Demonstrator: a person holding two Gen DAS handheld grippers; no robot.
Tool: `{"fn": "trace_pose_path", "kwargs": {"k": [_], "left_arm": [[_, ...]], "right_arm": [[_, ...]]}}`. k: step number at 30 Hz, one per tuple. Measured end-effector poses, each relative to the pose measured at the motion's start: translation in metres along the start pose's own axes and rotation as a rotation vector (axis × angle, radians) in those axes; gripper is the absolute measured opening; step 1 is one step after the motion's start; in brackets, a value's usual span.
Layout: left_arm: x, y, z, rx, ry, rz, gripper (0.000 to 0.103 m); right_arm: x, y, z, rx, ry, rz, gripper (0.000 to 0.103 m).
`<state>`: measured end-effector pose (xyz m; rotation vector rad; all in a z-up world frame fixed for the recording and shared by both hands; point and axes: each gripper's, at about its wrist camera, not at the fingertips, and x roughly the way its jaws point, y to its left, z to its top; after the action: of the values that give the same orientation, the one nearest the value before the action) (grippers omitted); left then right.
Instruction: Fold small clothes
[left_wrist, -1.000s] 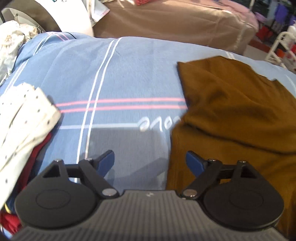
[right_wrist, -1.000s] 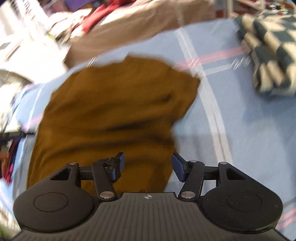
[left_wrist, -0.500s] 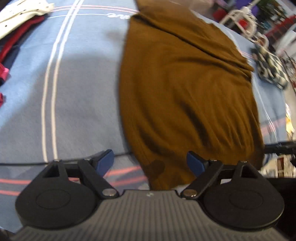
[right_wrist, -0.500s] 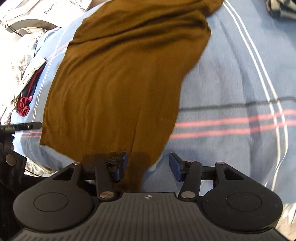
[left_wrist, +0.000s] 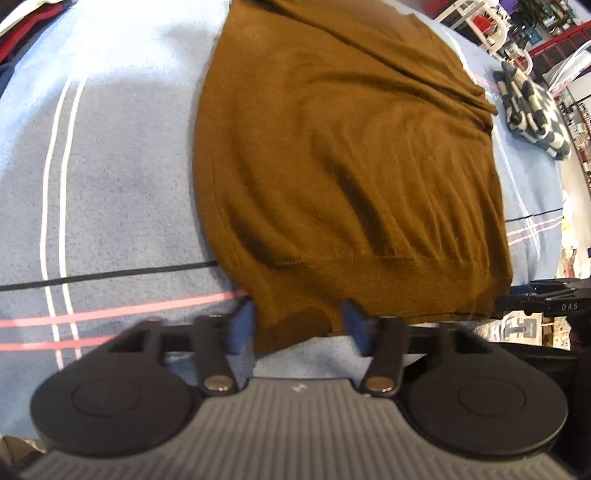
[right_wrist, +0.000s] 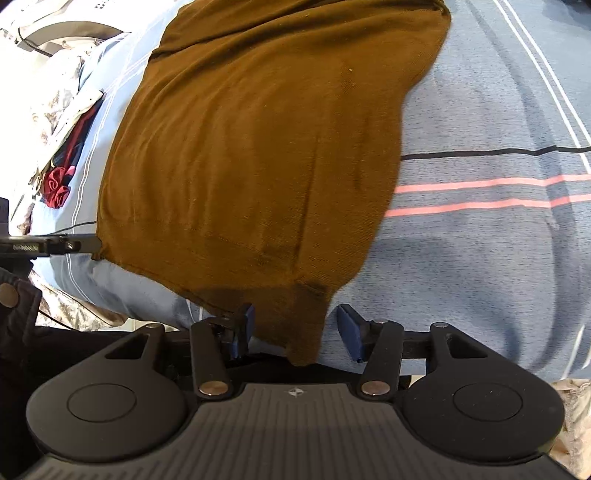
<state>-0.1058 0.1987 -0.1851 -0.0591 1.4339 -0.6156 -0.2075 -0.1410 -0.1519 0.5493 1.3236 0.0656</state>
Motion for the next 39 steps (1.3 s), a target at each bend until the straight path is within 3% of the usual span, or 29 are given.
{"fn": "trace_pose_path", "kwargs": {"k": [1,2,3,5,8,11,14,17,20,23,26,32,34,35,37,39], "left_arm": [[0.002,-0.001,0.0,-0.011,0.004,0.003,0.023],[0.004,-0.001,0.0,-0.021,0.005,0.002,0.019],[0.005,-0.001,0.0,-0.03,0.006,0.002,0.011],[0.007,0.002,0.0,-0.044,0.009,0.011,0.006],[-0.002,0.005,0.01,-0.08,-0.023,-0.006,0.005],[-0.017,0.003,0.04,-0.073,-0.088,-0.025,0.005],[-0.018,-0.001,0.094,-0.009,-0.158,-0.017,0.005],[-0.006,0.0,0.168,-0.01,-0.242,0.023,0.005],[0.01,-0.003,0.246,0.014,-0.311,0.058,0.005],[0.026,-0.009,0.316,0.029,-0.345,0.083,0.005],[0.045,-0.023,0.371,0.05,-0.34,0.13,0.005],[0.07,-0.034,0.42,0.041,-0.338,0.201,0.008],[0.077,-0.034,0.428,0.001,-0.351,0.26,0.015],[0.077,-0.034,0.428,-0.022,-0.359,0.286,0.027],[0.074,-0.035,0.431,-0.048,-0.367,0.377,0.08],[0.062,-0.043,0.419,0.023,-0.418,0.462,0.083]], "right_arm": [[0.002,0.0,0.0,0.004,0.007,0.002,0.079],[0.004,0.0,0.0,0.005,0.015,0.001,0.07],[0.005,0.0,0.0,0.004,0.019,-0.004,0.047],[0.006,-0.001,-0.001,0.012,0.023,0.003,0.016],[0.0,0.0,0.0,0.012,-0.004,0.007,0.012],[-0.018,-0.003,0.01,0.057,-0.065,0.038,0.012],[-0.034,-0.015,0.037,0.129,-0.139,0.073,0.012],[-0.039,-0.034,0.087,0.202,-0.225,0.107,0.011],[-0.039,-0.052,0.159,0.208,-0.302,0.082,0.011],[-0.038,-0.073,0.228,0.233,-0.381,0.071,0.011],[-0.034,-0.093,0.285,0.263,-0.406,0.024,0.011],[-0.016,-0.106,0.34,0.289,-0.388,-0.025,0.011],[-0.01,-0.11,0.351,0.298,-0.376,-0.044,0.013],[-0.007,-0.112,0.352,0.295,-0.373,-0.058,0.014],[-0.006,-0.115,0.354,0.272,-0.37,-0.053,0.028],[-0.014,-0.108,0.352,0.198,-0.391,-0.101,0.072]]}}
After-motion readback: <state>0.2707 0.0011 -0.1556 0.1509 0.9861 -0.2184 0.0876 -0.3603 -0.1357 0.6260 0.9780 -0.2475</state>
